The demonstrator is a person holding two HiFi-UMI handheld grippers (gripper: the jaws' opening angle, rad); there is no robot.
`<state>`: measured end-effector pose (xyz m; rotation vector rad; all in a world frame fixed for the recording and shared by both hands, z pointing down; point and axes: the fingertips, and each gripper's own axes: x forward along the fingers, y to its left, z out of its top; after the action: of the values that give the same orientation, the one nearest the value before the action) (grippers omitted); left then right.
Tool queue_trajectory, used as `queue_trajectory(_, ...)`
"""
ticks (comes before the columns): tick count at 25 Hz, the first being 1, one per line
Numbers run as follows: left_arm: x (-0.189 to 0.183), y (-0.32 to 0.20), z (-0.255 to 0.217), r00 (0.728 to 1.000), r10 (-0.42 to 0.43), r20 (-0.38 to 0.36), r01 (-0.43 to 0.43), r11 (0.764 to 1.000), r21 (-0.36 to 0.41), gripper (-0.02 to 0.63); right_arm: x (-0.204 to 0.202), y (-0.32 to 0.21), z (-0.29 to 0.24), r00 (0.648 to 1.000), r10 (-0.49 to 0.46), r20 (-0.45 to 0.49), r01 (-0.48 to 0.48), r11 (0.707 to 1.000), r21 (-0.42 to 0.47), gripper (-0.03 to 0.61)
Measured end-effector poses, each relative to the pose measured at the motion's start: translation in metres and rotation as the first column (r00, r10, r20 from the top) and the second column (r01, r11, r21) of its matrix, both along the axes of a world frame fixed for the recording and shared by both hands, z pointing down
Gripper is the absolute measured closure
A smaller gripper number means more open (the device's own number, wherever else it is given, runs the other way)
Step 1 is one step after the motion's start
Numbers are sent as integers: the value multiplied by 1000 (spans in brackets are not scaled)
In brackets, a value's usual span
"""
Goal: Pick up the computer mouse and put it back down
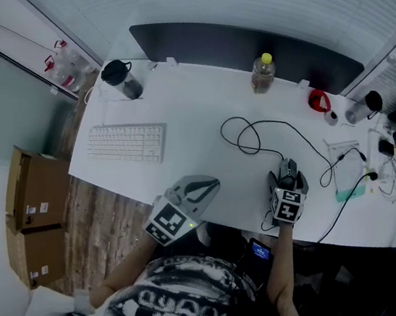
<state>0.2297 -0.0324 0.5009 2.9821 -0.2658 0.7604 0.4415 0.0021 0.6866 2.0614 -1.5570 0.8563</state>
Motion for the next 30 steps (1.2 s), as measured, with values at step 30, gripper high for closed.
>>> queue_trajectory(30, -194, 35, -9, 964, 249, -93, -251, 968, -15, 609, -278, 64, -152, 990, 141, -20, -128, 939, 320, 373)
